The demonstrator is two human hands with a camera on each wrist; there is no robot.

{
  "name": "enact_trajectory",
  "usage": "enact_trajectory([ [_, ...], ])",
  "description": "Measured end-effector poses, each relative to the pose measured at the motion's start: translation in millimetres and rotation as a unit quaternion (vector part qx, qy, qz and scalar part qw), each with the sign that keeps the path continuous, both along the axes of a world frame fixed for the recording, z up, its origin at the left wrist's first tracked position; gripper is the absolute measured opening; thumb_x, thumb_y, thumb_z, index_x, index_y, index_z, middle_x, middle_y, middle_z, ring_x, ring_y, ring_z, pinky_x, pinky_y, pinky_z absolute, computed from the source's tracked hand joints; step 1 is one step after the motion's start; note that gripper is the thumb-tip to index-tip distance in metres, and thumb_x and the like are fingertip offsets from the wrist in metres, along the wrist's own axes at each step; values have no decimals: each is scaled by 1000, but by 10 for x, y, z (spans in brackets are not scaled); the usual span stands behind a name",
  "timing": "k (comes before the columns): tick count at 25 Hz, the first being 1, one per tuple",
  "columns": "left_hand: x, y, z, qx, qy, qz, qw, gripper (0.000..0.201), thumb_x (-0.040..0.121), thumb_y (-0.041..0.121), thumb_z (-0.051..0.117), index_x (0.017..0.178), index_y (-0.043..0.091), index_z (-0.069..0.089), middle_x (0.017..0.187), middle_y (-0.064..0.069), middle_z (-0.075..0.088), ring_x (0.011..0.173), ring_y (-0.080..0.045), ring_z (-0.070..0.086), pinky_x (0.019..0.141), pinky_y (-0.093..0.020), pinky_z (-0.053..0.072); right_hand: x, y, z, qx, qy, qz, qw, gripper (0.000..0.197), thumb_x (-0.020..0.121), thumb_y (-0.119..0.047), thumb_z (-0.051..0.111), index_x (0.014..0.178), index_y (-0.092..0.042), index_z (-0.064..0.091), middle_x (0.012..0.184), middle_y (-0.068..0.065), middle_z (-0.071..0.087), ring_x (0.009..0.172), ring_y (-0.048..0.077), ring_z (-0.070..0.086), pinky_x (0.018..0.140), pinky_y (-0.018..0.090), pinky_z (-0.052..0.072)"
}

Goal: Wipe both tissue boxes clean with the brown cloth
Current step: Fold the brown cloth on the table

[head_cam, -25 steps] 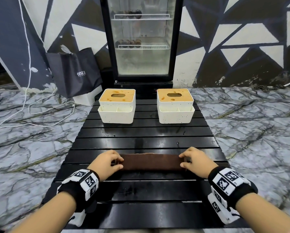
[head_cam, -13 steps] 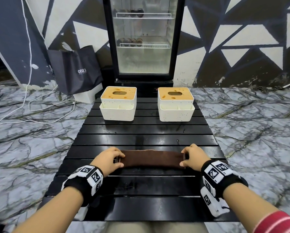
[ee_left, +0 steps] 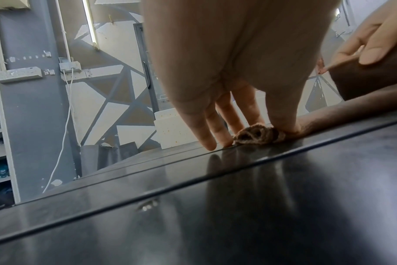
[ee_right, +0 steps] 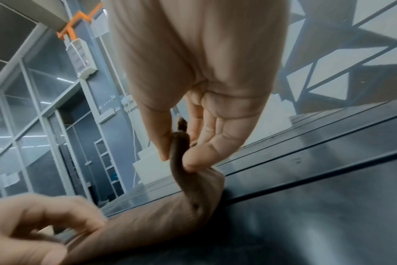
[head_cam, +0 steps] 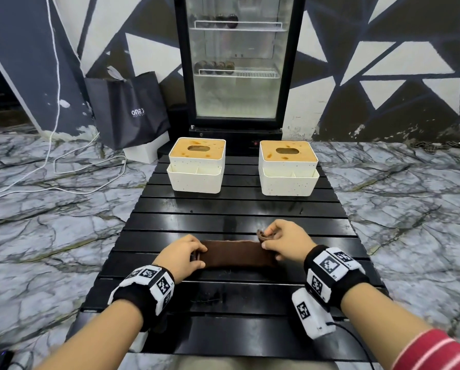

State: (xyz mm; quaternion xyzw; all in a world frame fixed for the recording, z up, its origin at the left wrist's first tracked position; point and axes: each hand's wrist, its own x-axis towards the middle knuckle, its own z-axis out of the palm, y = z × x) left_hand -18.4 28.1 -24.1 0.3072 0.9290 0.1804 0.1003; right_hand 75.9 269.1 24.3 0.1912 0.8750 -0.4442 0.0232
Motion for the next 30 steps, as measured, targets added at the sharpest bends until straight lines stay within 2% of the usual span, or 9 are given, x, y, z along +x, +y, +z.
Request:
enact_trajectory([
  [6, 4, -1, -2, 4, -2, 0, 1000, 37, 83, 28, 68, 119, 24, 61, 121, 9, 53, 111, -11, 51, 98, -23, 38, -198, -412, -73, -6, 36, 14, 999, 19, 74, -6, 66, 88, -12, 54, 63, -5, 49, 44, 11, 50, 42, 17, 46],
  [11, 2, 4, -7, 4, -8, 2, 1000, 37, 83, 28, 68, 119, 24, 61, 121, 9, 53, 112, -12, 51, 98, -27, 40, -248, -588, -202, 38, 20, 74, 996, 26, 73, -16, 70, 89, -22, 51, 77, -2, 56, 58, 9, 51, 67, 25, 48],
  [15, -3, -9, -23, 1, -8, 4, 1000, 37, 83, 29, 68, 119, 25, 61, 121, 9, 52, 111, -12, 51, 98, -28, 41, -258, -576, -187, 7, -4, 60, 998, 39, 78, -22, 64, 115, -19, 52, 91, 6, 64, 81, 20, 58, 84, 30, 50],
  [19, -3, -4, -14, -3, -5, 0, 1000, 37, 83, 29, 68, 119, 24, 61, 122, 10, 52, 112, -12, 50, 98, -27, 40, -184, -629, -150, 115, -33, 171, 978, 44, 88, -9, 46, 132, -11, 44, 120, 10, 59, 112, 22, 53, 90, 17, 34],
  [20, -1, -7, -14, -5, -5, 0, 1000, 37, 83, 29, 68, 119, 24, 61, 122, 9, 52, 112, -12, 51, 98, -26, 40, -180, -626, -151, 102, -37, 180, 978, 51, 88, -7, 44, 138, -13, 35, 121, 9, 57, 111, 21, 52, 90, 17, 34],
  [22, 1, -2, -17, -7, -6, 1, 1000, 37, 83, 28, 68, 119, 25, 61, 122, 9, 52, 111, -11, 51, 98, -27, 40, -164, -574, -145, 30, -30, 168, 985, 60, 86, -2, 44, 142, -17, 26, 111, 2, 57, 89, 11, 54, 79, 14, 39],
  [24, 6, 3, -8, -5, -6, 4, 1000, 37, 83, 29, 67, 119, 25, 61, 122, 9, 52, 110, -10, 52, 98, -28, 41, -127, -484, -118, 9, -10, 155, 988, 57, 86, -3, 48, 138, -19, 34, 111, -1, 58, 76, 5, 52, 75, 14, 41],
  [27, 9, 12, -4, -12, -1, 3, 1000, 37, 84, 30, 67, 120, 26, 60, 122, 10, 52, 111, -10, 51, 99, -28, 41, -16, -247, -78, 109, 31, 120, 986, 44, 86, -11, 55, 128, -18, 48, 125, 4, 56, 98, 13, 55, 92, 19, 37],
  [30, 5, -12, -25, -18, -2, 5, 1000, 38, 84, 30, 66, 121, 26, 60, 121, 9, 52, 111, -11, 52, 99, -28, 41, 99, -15, -180, 206, -61, 150, 965, 62, 86, -29, 58, 140, -16, 31, 147, 8, 32, 135, 22, 31, 109, 27, 25],
])
